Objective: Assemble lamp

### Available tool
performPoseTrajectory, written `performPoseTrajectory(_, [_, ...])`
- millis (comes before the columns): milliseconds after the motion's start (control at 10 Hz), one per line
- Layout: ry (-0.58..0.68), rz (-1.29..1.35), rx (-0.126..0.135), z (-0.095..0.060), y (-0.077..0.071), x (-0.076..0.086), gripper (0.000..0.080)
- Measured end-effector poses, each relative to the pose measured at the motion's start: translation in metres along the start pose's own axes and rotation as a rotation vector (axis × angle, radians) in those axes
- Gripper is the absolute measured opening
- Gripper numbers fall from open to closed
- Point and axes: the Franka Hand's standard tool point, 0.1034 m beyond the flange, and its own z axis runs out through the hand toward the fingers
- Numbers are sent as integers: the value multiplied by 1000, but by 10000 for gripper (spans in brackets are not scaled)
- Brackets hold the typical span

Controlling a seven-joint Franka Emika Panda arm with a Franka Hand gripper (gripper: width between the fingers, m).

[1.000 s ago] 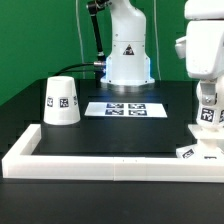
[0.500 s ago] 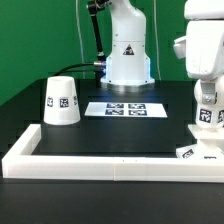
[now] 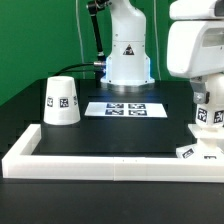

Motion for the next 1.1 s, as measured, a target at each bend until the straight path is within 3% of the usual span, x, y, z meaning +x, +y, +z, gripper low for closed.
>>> performPoseTrajectory(300, [-2,304,-1,0,2,-1,579])
performPoseTrajectory(900, [-1,640,-3,0,4,-2,580])
performPoseTrajectory(1100, [0,883,-2,2,4,-5,580])
